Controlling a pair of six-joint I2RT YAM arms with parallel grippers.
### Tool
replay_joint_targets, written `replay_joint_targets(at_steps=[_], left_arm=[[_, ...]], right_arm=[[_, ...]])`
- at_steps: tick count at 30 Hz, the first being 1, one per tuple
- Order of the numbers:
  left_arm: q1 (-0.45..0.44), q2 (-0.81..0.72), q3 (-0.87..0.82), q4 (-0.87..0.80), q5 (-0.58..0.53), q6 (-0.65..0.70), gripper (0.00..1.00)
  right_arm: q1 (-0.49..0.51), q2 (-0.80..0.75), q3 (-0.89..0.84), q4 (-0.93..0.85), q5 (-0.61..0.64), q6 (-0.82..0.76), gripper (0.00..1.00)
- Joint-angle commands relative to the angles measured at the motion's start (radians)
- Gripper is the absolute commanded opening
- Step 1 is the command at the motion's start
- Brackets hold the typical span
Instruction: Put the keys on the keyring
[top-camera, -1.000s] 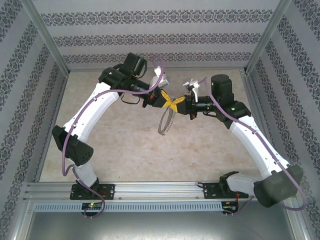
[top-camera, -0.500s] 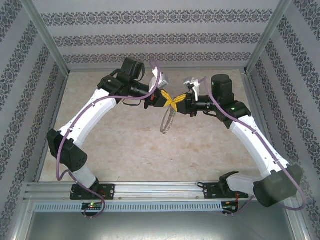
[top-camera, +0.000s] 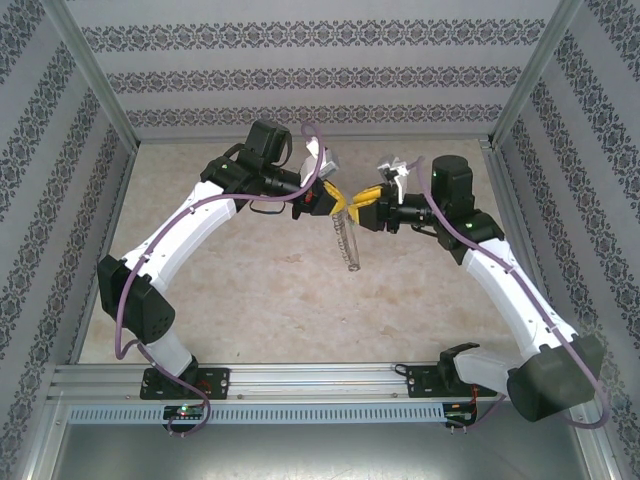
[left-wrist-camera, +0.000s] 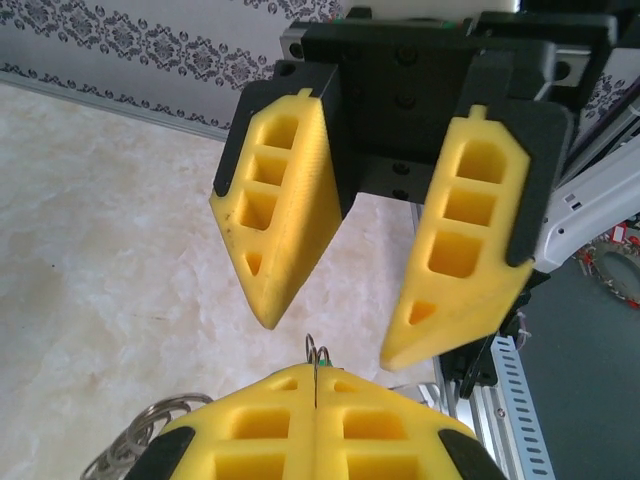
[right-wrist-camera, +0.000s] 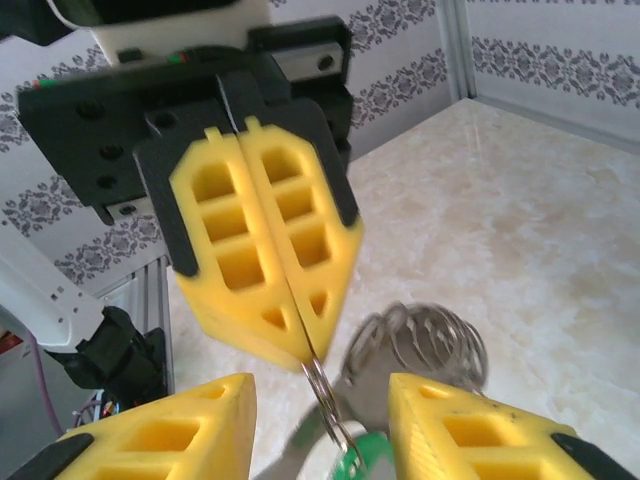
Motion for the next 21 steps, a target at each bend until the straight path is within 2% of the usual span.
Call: replay_joint_targets(at_steps=[1,5,16,19,21], left_arm=[[0.006,-0.029,-0.001,0.063,0.013,-0.015,0.0],[0.006,-0.032,0.0,0.069,0.013,-0.015,0.0],[0.011,-0.039,-0.001,0.094,0.007,-0.029,0.0],[0.014,-0.037,0.002,0.096,0.007,-0.03,0.0],[0.015,-0.038,0.005,0.097,0.007,-0.03,0.0]], right_arm=[[-0.03,-0.038,-0.06,0.117,-0.014,0.069,0.4],[-0.041,-0.048,-0.095,0.172,-0.045,0.105,0.4],[-0.039,-0.053,-0.126,0.184,-0.111,0.127,0.2],[-0.039,-0.073,-0.145,0.185,-0.135,0.131,0.19],[-0.039,-0.086,-0.156,0.184,-0.144,0.131,0.21]])
